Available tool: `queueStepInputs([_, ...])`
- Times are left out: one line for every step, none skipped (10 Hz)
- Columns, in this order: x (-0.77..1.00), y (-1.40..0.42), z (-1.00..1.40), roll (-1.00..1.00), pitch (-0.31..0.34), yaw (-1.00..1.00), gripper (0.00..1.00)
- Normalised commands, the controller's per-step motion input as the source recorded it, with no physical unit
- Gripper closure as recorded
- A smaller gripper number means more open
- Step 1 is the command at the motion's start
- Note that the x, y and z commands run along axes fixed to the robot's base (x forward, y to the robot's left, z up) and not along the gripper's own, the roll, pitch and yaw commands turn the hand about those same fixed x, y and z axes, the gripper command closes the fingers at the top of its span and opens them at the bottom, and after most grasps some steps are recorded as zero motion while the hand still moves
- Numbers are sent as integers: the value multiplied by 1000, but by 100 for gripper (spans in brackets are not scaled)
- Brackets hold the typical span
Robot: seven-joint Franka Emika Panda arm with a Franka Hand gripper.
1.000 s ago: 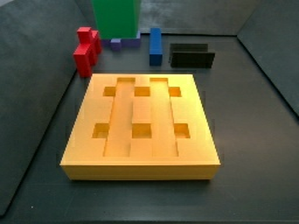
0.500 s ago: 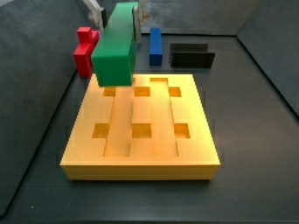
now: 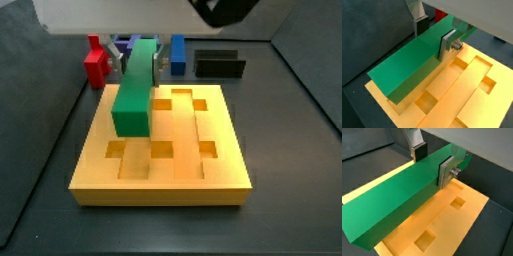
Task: Pick up the green object. Move up. Move to above the board. Insert the green object.
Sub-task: Insert the green object.
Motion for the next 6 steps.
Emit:
queueStepInputs([94,-100,-449,163,87,97,100])
queueStepInputs([157,-123,-549,226,33,51,100])
queueStepInputs([197,-151,-520,310,0,49,100])
queueStepInputs([143,-163,-440,323,0,6,100])
queueStepInputs([0,-123,-340,261,0,0,100])
queueStepInputs([-3,-74,-286,193,-1,0,100])
